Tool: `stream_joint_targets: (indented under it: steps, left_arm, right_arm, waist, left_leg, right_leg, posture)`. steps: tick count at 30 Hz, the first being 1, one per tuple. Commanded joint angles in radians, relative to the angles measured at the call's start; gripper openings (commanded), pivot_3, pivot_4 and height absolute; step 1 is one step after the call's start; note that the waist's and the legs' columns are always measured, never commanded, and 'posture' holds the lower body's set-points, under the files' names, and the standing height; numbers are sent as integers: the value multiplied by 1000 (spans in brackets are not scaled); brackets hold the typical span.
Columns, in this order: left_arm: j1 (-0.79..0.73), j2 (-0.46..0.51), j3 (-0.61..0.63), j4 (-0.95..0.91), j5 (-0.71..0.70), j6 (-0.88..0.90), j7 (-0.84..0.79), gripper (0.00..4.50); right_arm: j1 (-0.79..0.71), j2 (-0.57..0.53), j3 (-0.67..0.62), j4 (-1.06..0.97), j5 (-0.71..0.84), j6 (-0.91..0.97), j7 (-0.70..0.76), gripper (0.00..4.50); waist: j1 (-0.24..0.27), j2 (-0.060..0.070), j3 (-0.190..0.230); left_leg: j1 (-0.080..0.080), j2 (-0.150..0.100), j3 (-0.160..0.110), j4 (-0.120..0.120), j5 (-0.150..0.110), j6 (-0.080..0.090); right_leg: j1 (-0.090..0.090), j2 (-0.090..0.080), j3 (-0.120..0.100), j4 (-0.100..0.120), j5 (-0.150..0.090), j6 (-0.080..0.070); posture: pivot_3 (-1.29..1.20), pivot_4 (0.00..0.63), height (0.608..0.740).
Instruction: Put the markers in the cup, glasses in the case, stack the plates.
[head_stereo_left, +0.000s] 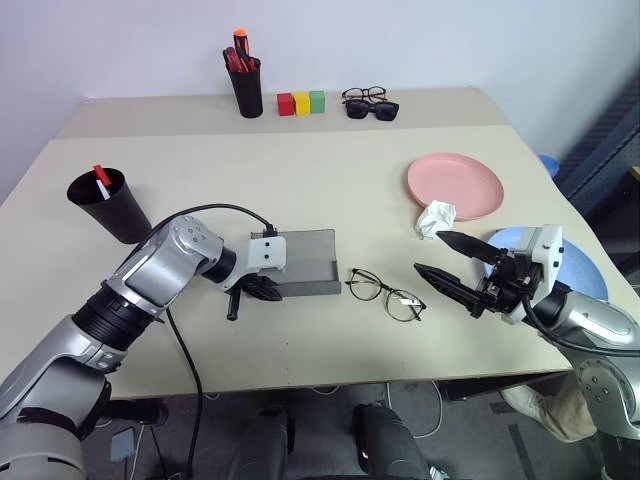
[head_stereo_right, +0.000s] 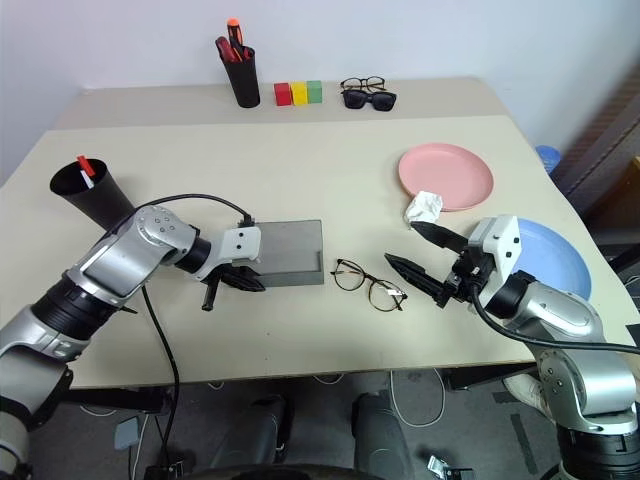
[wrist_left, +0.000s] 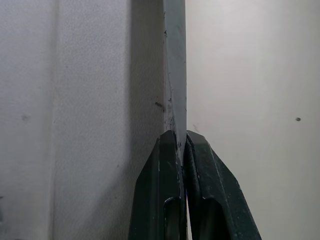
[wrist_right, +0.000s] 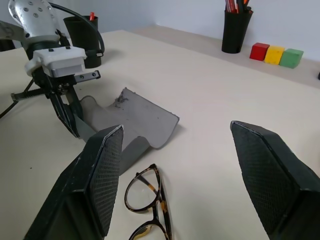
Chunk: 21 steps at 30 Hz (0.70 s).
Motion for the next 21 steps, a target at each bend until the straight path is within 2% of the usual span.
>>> stream_joint_targets:
  steps: [1, 3, 5, 8, 12, 16, 20, 21]
  left_arm:
    - [-9, -23, -3, 22, 39, 0, -3, 31]
    - [-10, -30, 2, 20, 41, 9, -12, 31]
    - [-10, -37, 9, 17, 43, 22, -11, 651]
    - [-6, -46, 18, 3, 55, 46, 2, 1951]
    - [-5, -62, 40, 0, 57, 78, 36, 3936]
    - [13, -50, 105, -80, -13, 166, 34, 3936]
    - [59, -95, 336, -166, -177, 265, 96, 3936]
    - [84, -77, 367, -196, -232, 296, 61, 3936]
  right_arm:
    - [0, -17, -19, -32, 1, -6, -7, 3477]
    - [-1, -20, -19, -37, 4, 2, -11, 3477]
    - [-5, -23, -20, -41, 7, 10, -17, 3477]
    - [-13, -25, -19, -42, 9, 19, -22, 3477]
    - [-25, -29, -17, -33, 11, 25, -20, 3477]
    - [-25, -42, -14, -22, 14, 27, 1, 3477]
    - [-21, -97, 23, 24, -30, 35, 57, 3477]
    - [-26, -116, 41, 44, -45, 43, 69, 3477]
  waist:
    - [1, 0, 0]
    - [0, 0, 0]
    - [0, 0, 0]
    - [0, 0, 0]
    - [-1, 0, 0]
    - [-6, 0, 0]
    - [-6, 0, 0]
    - [-8, 0, 0]
  left_leg:
    - [0, 0, 0, 0, 0, 0]
    - [0, 0, 0, 1, 1, 1]
    - [0, 0, 0, 2, 1, 1]
    - [0, 0, 0, 2, 1, 2]
    - [0, 0, 0, 3, 1, 2]
    - [0, 0, 0, 3, 1, 2]
    - [-1, 1, 0, 2, 1, 2]
    - [-1, 1, 0, 2, 1, 2]
  right_leg:
    - [1, 0, 0, 0, 0, 1]
    - [1, 0, 0, 0, -1, 2]
    - [1, -1, 0, 0, -1, 2]
    - [1, -1, 0, 1, -1, 2]
    - [1, -1, 0, 2, -1, 2]
    - [1, -1, 0, 2, -1, 2]
    - [-1, -1, -1, 2, -1, 2]
    - [-1, -1, -1, 2, -1, 2]
  posture:
    - [0, 150, 740]
    - [0, 150, 740]
    - [0, 150, 740]
    - [0, 150, 740]
    - [0, 150, 740]
    - [0, 150, 740]
    - [0, 150, 740]
    - [0, 150, 740]
